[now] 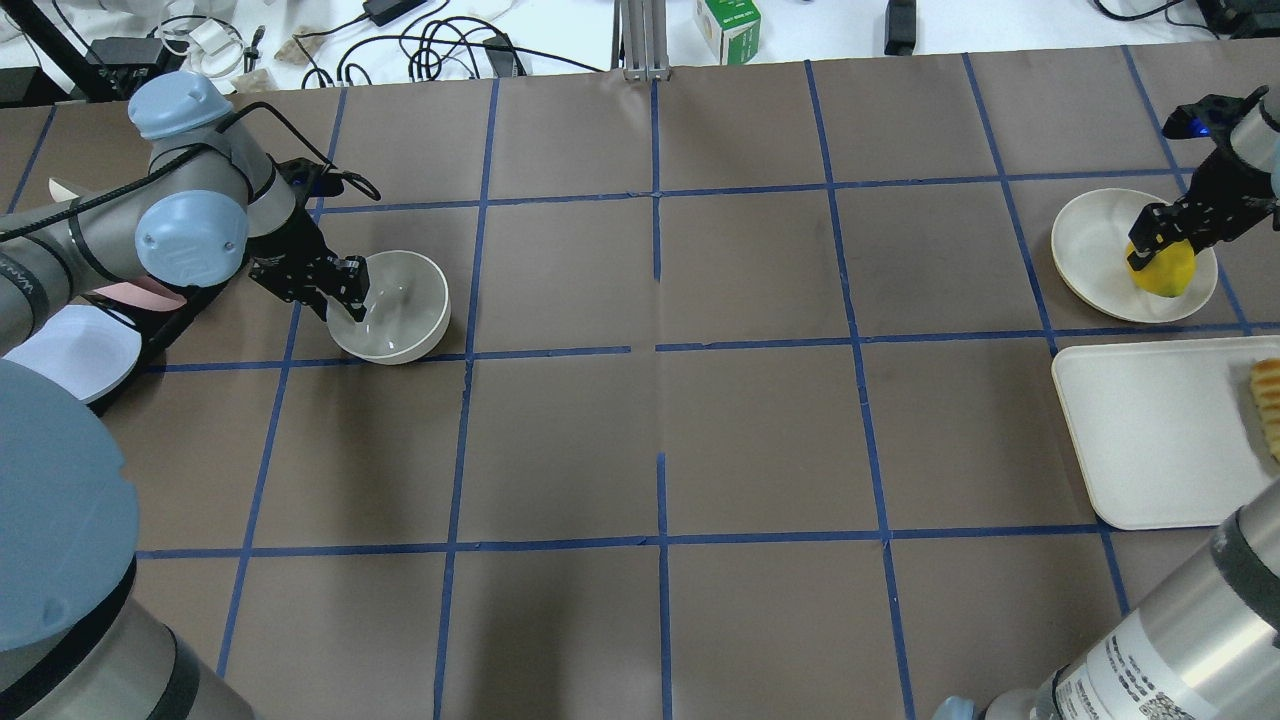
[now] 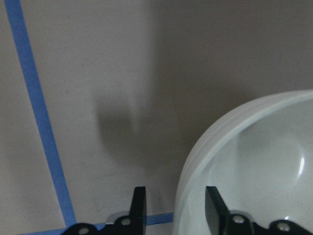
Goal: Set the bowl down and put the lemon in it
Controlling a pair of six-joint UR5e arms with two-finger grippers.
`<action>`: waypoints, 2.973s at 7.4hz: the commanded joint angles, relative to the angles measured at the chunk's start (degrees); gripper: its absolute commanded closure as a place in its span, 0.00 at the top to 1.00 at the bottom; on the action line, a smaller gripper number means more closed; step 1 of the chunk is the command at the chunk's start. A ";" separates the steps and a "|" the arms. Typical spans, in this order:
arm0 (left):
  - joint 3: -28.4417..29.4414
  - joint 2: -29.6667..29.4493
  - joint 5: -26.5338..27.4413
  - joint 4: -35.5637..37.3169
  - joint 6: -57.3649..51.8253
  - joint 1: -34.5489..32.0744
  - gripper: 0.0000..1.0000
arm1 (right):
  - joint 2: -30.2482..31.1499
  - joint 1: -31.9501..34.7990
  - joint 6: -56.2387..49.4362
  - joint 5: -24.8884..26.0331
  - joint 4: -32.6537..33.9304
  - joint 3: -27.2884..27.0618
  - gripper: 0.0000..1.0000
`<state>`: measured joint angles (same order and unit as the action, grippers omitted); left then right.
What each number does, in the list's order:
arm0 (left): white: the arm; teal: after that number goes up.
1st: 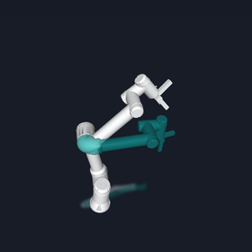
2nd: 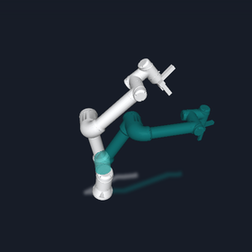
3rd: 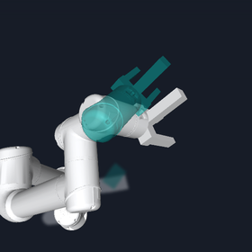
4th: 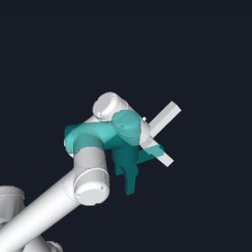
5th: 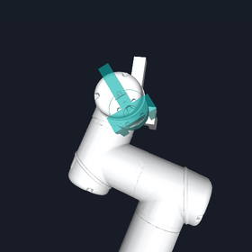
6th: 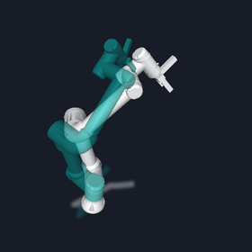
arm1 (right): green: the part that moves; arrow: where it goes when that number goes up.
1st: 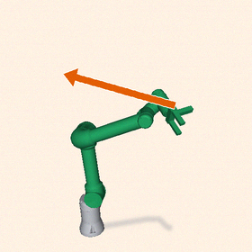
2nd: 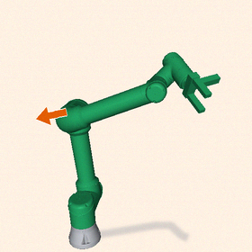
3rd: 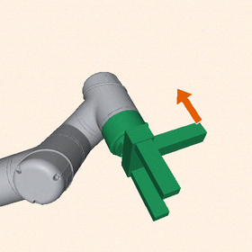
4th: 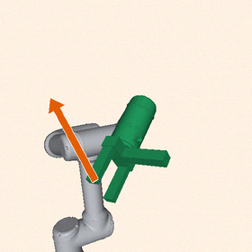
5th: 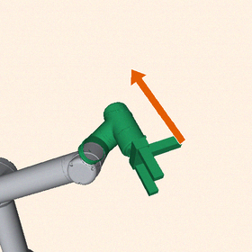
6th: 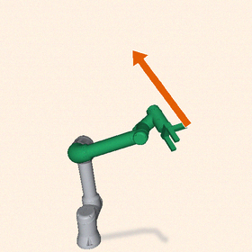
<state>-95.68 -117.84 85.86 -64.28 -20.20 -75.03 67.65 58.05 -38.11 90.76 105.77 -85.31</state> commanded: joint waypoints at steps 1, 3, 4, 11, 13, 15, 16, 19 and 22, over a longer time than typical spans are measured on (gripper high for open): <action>1.01 2.33 -3.31 -0.58 6.79 -1.51 0.00 | 12.11 -0.05 0.31 0.47 -10.71 0.32 0.36; 1.37 6.37 -4.99 -3.03 14.97 -7.64 0.00 | 22.31 0.04 0.75 1.00 -19.51 -0.03 0.35; 0.76 7.44 -7.52 -2.96 21.11 -12.03 0.00 | 23.74 0.04 1.10 1.09 -20.33 -0.47 0.35; -4.87 3.50 -7.28 5.12 36.63 -25.87 0.00 | 20.78 33.82 42.81 0.65 -16.76 -0.03 0.34; -4.87 2.18 -7.28 6.36 37.17 -26.05 0.05 | 19.89 36.25 44.96 0.56 -15.77 -0.03 0.34; -4.78 2.00 -7.63 6.36 38.13 -26.14 1.00 | 19.63 36.34 44.88 0.12 -15.33 -0.03 0.34; -3.65 3.04 -7.11 6.01 38.13 -25.96 1.00 | 19.63 36.25 44.88 0.03 -15.24 -0.21 0.34; 7.65 6.82 -2.37 -9.64 33.42 -20.54 1.00 | 17.54 36.60 45.05 -0.66 -15.07 -0.56 0.33; 10.86 13.57 6.68 -22.42 27.58 -18.31 1.00 | 4.65 48.43 56.08 -1.46 -2.21 -0.65 0.31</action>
<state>-85.60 -107.28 89.59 -81.19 8.52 -93.90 78.24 101.12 12.33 89.48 96.58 -85.91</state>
